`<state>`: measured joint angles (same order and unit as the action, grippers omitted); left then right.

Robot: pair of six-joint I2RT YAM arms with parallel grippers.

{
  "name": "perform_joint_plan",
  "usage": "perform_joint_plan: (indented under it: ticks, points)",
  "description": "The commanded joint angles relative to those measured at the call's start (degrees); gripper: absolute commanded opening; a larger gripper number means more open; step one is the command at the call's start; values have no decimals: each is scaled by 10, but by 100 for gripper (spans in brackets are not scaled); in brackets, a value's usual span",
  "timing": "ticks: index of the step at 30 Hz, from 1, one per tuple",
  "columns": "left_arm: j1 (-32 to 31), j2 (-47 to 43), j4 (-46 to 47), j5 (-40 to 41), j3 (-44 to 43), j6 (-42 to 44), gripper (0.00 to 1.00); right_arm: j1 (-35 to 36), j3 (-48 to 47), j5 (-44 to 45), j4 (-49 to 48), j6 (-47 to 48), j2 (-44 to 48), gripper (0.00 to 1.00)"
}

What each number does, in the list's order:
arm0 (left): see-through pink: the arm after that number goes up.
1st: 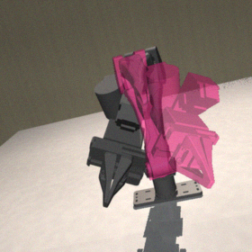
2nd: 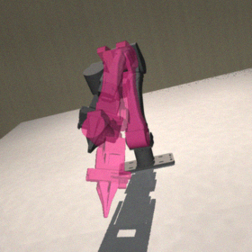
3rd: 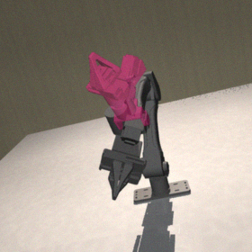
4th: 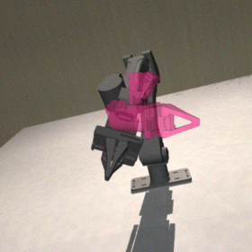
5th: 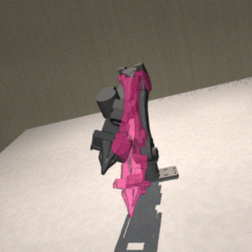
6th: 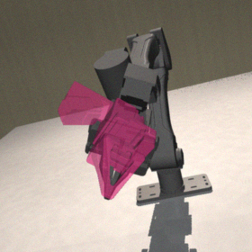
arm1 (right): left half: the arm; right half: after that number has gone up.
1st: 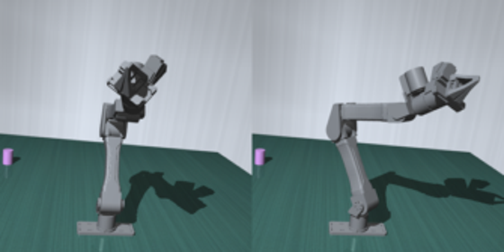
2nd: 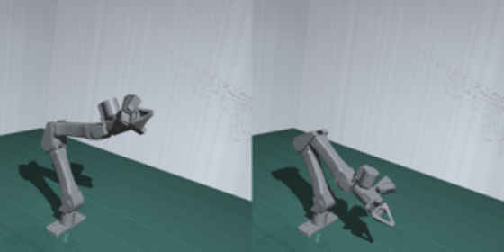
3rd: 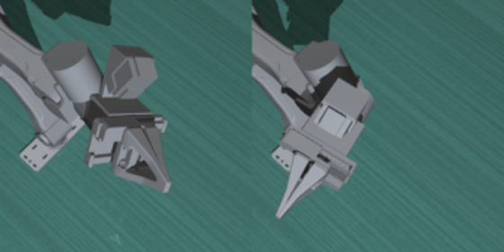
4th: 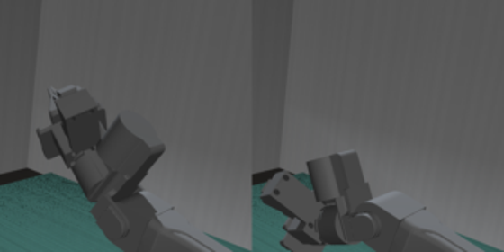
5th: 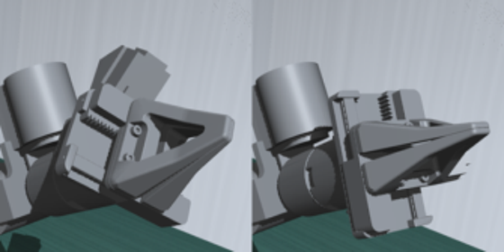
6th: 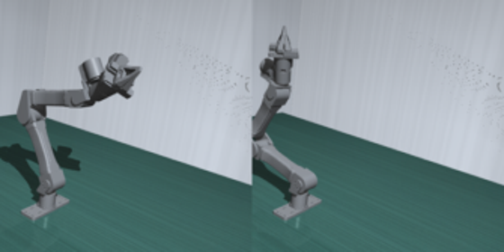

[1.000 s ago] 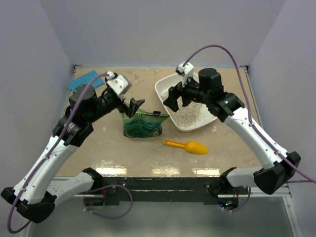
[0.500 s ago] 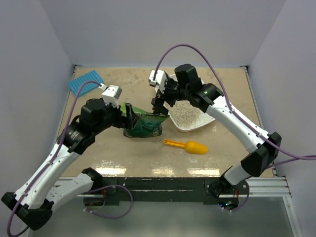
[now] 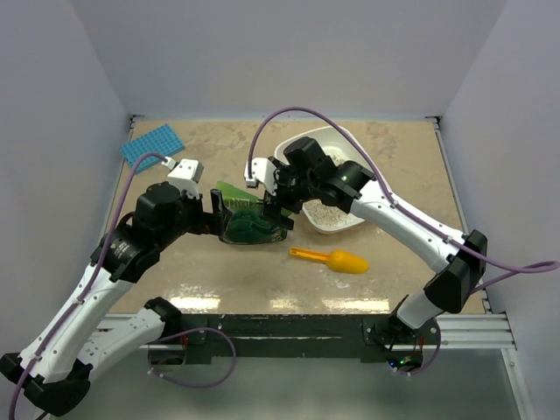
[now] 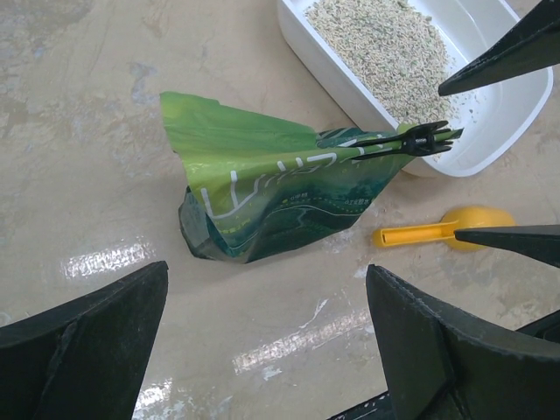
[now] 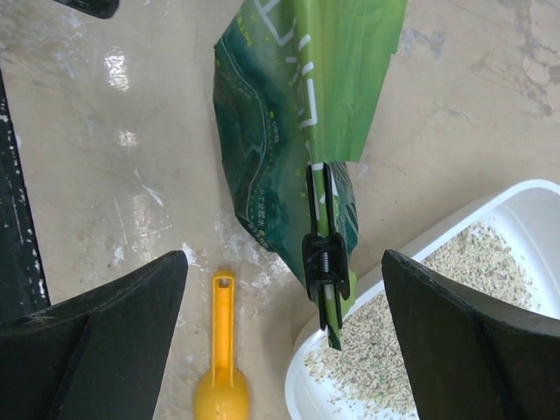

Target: Fill the litter box with clean litter

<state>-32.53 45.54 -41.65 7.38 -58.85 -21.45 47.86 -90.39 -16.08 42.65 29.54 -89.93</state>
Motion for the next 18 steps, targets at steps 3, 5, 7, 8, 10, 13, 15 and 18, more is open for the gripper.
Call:
perform_joint_plan:
  ticks: [3,5,7,8,10,13,15,18]
  points:
    - [1,-5,10,0,-3,21,100,6,-1,71,-2,16,12,96]
    - [1,-9,13,1,6,24,100,5,6,74,-11,18,13,96]
    - [1,-11,20,-1,13,26,100,5,7,76,-11,18,7,94]
    - [1,-11,22,-5,15,29,100,5,9,78,-11,18,5,93]
    - [1,-6,24,-8,19,33,100,7,13,78,-13,18,-1,92]
    - [1,-5,27,-6,22,37,100,8,14,76,-15,17,-9,89]
    - [1,-6,32,-3,28,39,100,9,12,77,-17,17,-15,86]
    - [1,-5,38,-5,33,40,100,9,6,74,-19,17,-25,81]
